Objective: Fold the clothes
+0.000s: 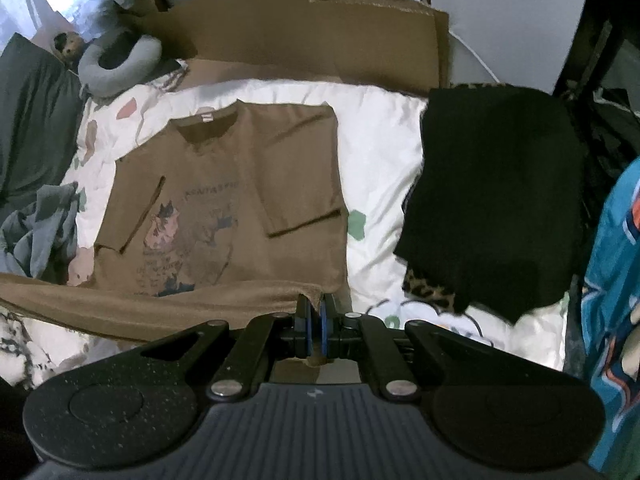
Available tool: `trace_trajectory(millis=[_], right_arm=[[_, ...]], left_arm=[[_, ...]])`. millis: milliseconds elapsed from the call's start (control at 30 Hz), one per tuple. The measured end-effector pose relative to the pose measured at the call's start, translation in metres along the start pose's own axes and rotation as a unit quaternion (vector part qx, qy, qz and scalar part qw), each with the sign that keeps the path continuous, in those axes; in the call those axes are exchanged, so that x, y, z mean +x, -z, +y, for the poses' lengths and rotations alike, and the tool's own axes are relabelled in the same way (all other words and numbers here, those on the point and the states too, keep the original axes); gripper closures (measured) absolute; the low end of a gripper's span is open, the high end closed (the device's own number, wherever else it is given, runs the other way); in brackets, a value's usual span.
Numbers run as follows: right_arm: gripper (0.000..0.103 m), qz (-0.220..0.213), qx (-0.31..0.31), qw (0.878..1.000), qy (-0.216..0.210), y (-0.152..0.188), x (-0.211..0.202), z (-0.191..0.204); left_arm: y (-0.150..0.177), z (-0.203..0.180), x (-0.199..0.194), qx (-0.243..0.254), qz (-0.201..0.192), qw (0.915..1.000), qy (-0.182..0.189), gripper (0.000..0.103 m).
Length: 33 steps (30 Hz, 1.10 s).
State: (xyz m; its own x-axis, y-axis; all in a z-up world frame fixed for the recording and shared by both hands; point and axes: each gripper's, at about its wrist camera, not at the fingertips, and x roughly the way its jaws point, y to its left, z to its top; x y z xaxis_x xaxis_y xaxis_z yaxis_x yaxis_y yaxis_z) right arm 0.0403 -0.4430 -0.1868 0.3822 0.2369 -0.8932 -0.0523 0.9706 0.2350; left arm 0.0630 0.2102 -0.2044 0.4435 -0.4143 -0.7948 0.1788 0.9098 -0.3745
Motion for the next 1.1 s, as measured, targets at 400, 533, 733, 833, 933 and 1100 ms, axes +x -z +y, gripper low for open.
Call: trace_trajectory(millis=[400,533,733,833,933,1100], right_arm=[[0.101,-0.01,-0.006,1.0,0.008,-0.041,0.019,0.007],[0.101,-0.019,0.011,1.0,0.018,-0.059,0.035,0.007],[0.101,-0.02,0.0,0.999,0.026,-0.083,0.062,0.011],[0.101,-0.021,-0.006,0.999,0.03,-0.093,0.077,0.013],[0.101,-0.033,-0.01,0.999,0.039,-0.103,0.089,0.017],[0.101,-0.056,-0.005,0.997,0.048,-0.119,0.11,0.018]], left_arm=[[-0.032,-0.013,0.033,0.018,0.009,0.9998,0.001,0.101],[-0.043,-0.013,0.05,0.016,0.007,0.9998,0.007,0.101],[-0.055,-0.009,0.078,0.007,0.001,0.9999,0.014,0.101],[-0.06,-0.008,0.089,0.007,-0.007,0.9999,0.009,0.101],[-0.068,-0.007,0.101,0.014,-0.014,0.9998,-0.003,0.101],[-0.08,-0.004,0.119,0.008,-0.028,0.9995,-0.014,0.101]])
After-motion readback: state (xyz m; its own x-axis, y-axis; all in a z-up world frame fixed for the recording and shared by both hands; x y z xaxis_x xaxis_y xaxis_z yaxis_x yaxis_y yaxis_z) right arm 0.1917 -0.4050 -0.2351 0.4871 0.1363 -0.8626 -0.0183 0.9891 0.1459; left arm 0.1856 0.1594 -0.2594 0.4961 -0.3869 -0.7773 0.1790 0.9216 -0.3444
